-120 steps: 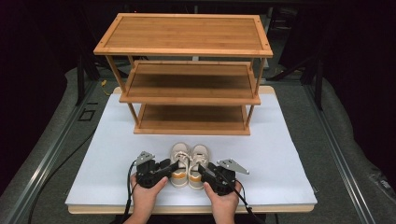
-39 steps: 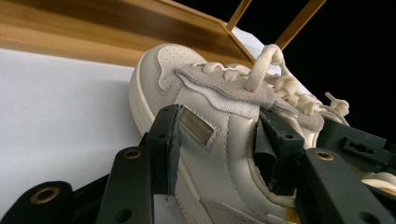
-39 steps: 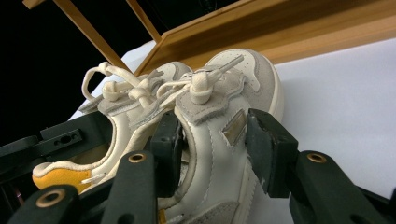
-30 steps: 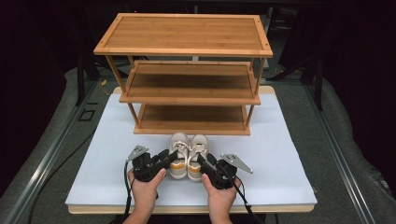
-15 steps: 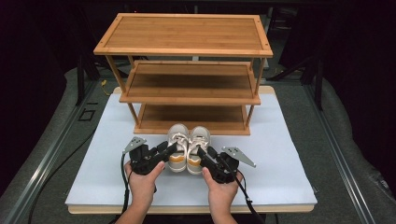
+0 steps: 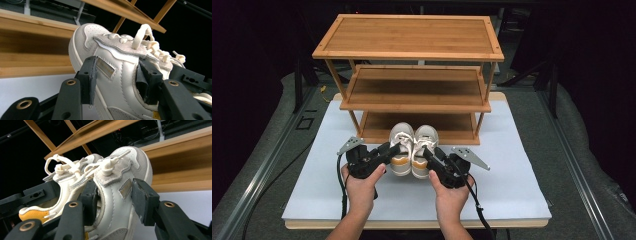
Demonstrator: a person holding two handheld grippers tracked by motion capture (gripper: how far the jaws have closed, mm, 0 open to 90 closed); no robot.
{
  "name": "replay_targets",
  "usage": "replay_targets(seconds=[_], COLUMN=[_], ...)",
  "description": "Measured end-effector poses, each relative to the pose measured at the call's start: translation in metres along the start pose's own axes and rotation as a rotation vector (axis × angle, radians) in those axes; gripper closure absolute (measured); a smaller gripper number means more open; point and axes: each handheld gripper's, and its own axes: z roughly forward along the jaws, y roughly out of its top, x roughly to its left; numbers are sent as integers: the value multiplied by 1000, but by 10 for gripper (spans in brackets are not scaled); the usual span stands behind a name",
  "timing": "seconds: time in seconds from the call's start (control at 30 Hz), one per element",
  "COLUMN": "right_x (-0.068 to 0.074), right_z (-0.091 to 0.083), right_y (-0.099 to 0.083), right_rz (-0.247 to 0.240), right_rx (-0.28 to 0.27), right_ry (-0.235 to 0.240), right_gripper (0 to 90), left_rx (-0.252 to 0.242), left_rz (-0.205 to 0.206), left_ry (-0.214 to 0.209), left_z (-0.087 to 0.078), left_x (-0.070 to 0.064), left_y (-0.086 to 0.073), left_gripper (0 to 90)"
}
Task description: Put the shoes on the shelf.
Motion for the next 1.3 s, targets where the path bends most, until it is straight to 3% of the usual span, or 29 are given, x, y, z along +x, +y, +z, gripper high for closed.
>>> replay_targets(seconds=[0.3, 0.53, 0.87, 0.97, 1.0, 1.3], right_x=[6, 10, 12, 12, 13, 16], right_z=[0, -2, 0, -3, 0, -1], right_y=[14, 25, 36, 41, 42, 55], right_rz=[-4, -6, -6, -15, -8, -24], right_rx=[-34, -24, -45, -14, -46, -55], right_ry=[31, 14, 35, 35, 32, 30], right_gripper=[570, 570, 570, 570, 570, 570], left_rx=[-9, -11, -11, -10, -10, -17], left_rz=[0, -9, 5, 4, 8, 7], left_ry=[-13, -22, -27, -28, -30, -36], left_z=[-2, -3, -1, -1, -1, 1], left_x=[-3, -5, -9, -11, -11, -15], left_y=[15, 26, 39, 43, 45, 56], left_gripper=[541, 541, 542, 542, 542, 542])
